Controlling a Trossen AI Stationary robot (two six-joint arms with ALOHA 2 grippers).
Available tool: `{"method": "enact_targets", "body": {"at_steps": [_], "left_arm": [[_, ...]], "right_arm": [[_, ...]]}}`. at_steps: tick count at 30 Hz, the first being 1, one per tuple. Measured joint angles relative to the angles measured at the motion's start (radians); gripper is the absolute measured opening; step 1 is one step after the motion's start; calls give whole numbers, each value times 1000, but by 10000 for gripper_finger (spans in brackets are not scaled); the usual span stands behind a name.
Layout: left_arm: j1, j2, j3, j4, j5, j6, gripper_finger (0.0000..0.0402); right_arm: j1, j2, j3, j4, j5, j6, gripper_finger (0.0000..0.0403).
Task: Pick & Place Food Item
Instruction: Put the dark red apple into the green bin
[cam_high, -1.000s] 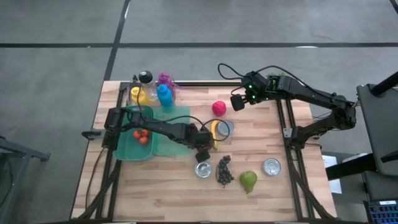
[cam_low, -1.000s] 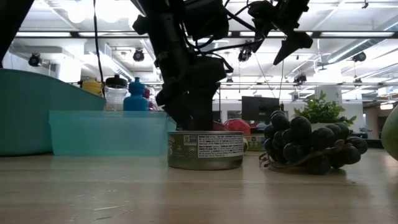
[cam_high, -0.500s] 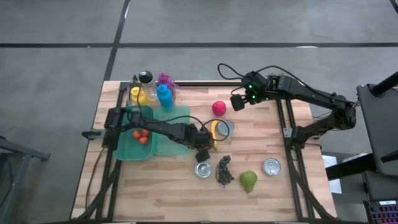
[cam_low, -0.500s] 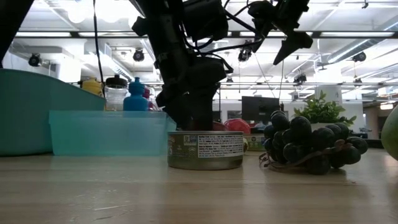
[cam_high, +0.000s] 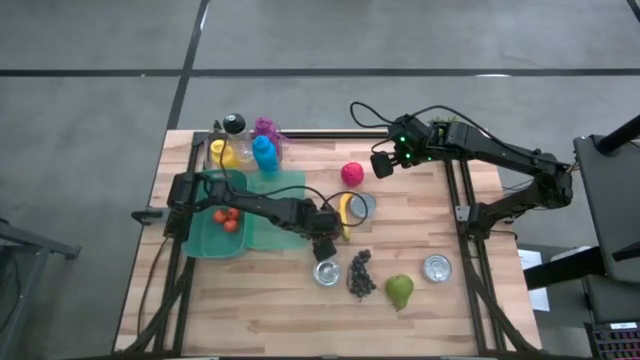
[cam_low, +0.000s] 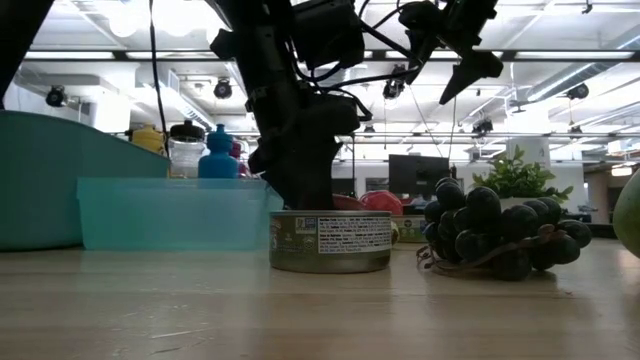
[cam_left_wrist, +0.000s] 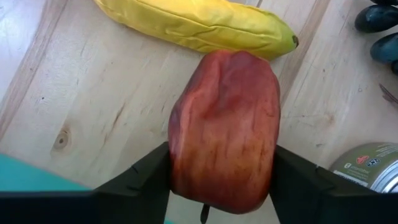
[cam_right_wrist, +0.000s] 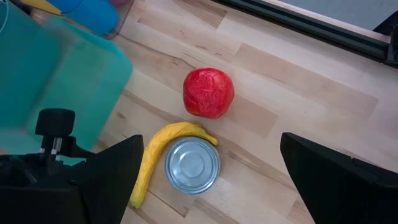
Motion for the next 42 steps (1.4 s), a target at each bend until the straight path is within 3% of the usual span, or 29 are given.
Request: {"method": "enact_targets", "body": {"at_steps": [22, 32, 42], "left_arm": [[-1, -29, 5, -9, 15, 6, 224], [-1, -136, 5, -36, -72, 12, 224], [0, -325, 5, -189, -210, -3, 224]], "right_arm": [[0, 0, 0, 0, 0, 0, 378], [0, 0, 0, 0, 0, 0, 378], [0, 0, 0, 1, 3, 0, 378]]}}
